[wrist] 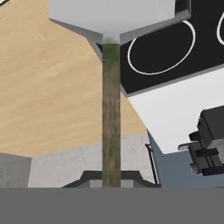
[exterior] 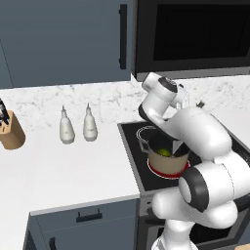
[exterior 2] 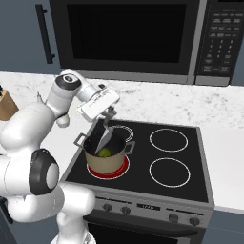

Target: Put the lime and onion in the pot. Retrieve the spatula and lightly stir the vegetables in the pot.

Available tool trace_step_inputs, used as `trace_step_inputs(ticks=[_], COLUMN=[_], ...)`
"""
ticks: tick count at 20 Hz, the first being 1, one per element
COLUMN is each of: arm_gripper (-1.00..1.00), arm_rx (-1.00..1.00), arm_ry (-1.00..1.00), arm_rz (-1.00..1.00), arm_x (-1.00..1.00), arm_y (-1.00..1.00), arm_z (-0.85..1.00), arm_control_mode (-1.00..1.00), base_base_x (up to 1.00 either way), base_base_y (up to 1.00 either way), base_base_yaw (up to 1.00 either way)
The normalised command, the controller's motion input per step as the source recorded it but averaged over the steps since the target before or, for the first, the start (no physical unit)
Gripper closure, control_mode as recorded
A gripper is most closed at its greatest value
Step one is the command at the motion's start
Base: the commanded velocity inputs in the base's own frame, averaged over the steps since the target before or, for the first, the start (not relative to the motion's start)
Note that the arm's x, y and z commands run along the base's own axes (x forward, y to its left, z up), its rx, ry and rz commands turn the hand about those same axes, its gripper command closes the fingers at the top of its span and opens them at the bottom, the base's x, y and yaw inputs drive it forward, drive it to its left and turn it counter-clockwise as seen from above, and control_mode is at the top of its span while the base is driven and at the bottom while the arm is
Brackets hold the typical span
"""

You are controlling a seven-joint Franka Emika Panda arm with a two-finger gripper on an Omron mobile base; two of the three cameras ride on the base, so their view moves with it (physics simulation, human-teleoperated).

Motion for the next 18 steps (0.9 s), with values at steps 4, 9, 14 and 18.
trace_step_inputs(ticks=[4, 9, 14, 18], arm_gripper=[1.0, 1.0, 1.0, 1.0], arm_rx=[0.0, 0.0, -0.02, -0.03], arm_ry=[0.02, 0.01, 0.0, 0.02], arm_rz=[-0.05, -0.02, 0.0, 0.0], arm_x=[0.39, 0.18, 0.01, 0.01], arm_y=[-0.01, -0.06, -0.14, -0.09], arm_z=[-0.36, -0.4, -0.28, -0.29], arm_control_mode=[-1.0, -1.0, -1.0, -1.0], base_base_x=[0.0, 0.0, 0.0, 0.0], base_base_y=[0.0, 0.0, 0.0, 0.0], base_base_yaw=[0.0, 0.0, 0.0, 0.0])
